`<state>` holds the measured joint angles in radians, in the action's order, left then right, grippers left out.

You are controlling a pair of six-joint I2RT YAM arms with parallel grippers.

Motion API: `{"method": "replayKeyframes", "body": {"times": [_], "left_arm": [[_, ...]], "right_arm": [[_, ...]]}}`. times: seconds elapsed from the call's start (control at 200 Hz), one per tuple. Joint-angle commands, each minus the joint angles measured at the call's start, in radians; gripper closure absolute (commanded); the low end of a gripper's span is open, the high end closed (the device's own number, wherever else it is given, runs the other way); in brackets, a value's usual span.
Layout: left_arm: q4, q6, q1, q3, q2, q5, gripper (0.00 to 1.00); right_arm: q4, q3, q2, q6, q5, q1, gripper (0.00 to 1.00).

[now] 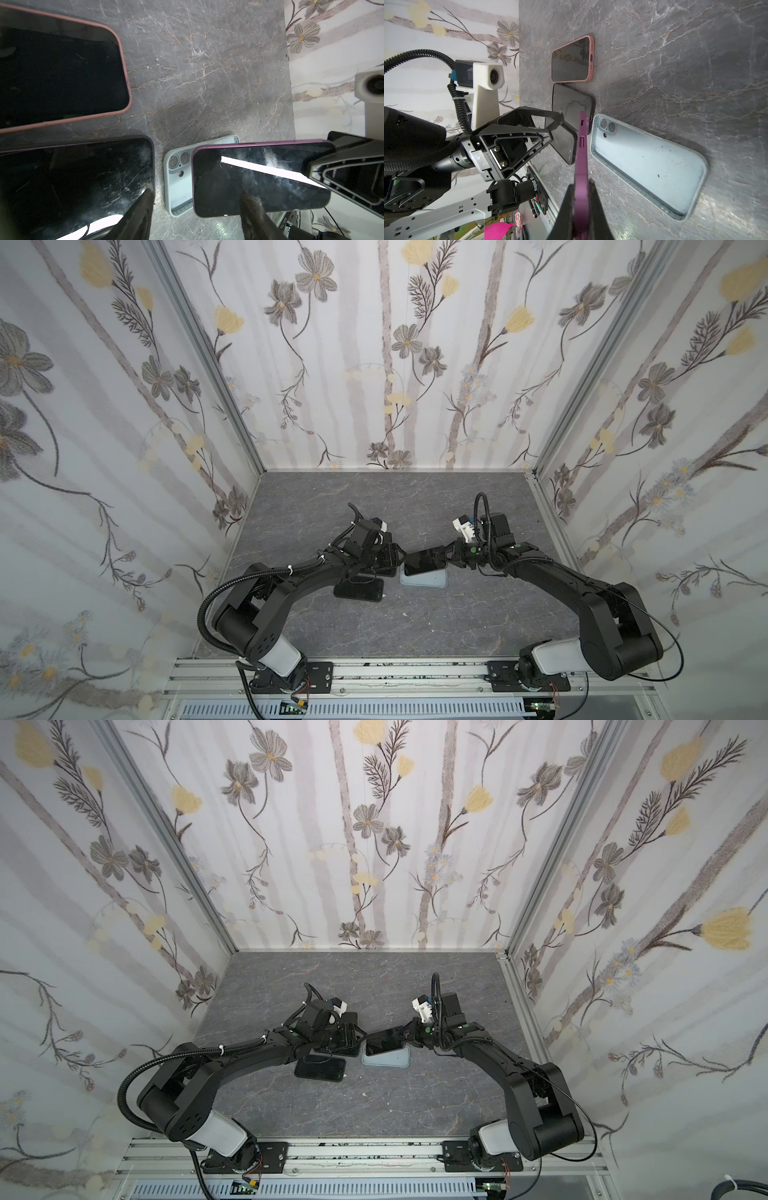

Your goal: Put the phone into the phone case

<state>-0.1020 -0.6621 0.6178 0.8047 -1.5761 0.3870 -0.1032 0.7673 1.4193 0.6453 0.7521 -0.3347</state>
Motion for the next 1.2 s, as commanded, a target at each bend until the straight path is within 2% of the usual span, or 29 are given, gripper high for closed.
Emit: {"method": "replayKeyframes", "body": {"times": [0.0,0.155,0.51,0.699,0.849,1.194], "left_arm": [[-0.027,-0.008,0.000,-0.002,-0.016,0.013,0.35],[-0.044,-0.014,0.004,-0.004,-0.048,0.029,0.37],[-0.100,-0.048,0.020,0.003,-0.105,0.016,0.48],[-0.100,-0.044,0.035,0.014,-0.145,0.009,0.50],[-0.109,-0.044,0.048,0.015,-0.175,-0.005,0.52],[-0.119,-0.050,0.087,0.054,-0.244,0.021,0.54]], "right_arm": [[0.043,-0.003,0.011,-0.008,0.045,-0.001,1.00],[0.063,-0.006,0.027,-0.005,0.047,-0.001,1.00],[0.100,-0.047,0.067,0.018,0.046,0.003,1.00],[0.121,-0.078,0.077,0.025,0.050,0.010,0.99],[0.136,-0.097,0.094,0.021,0.056,0.024,0.95],[0.197,-0.161,0.150,0.010,0.072,0.057,0.92]]}}
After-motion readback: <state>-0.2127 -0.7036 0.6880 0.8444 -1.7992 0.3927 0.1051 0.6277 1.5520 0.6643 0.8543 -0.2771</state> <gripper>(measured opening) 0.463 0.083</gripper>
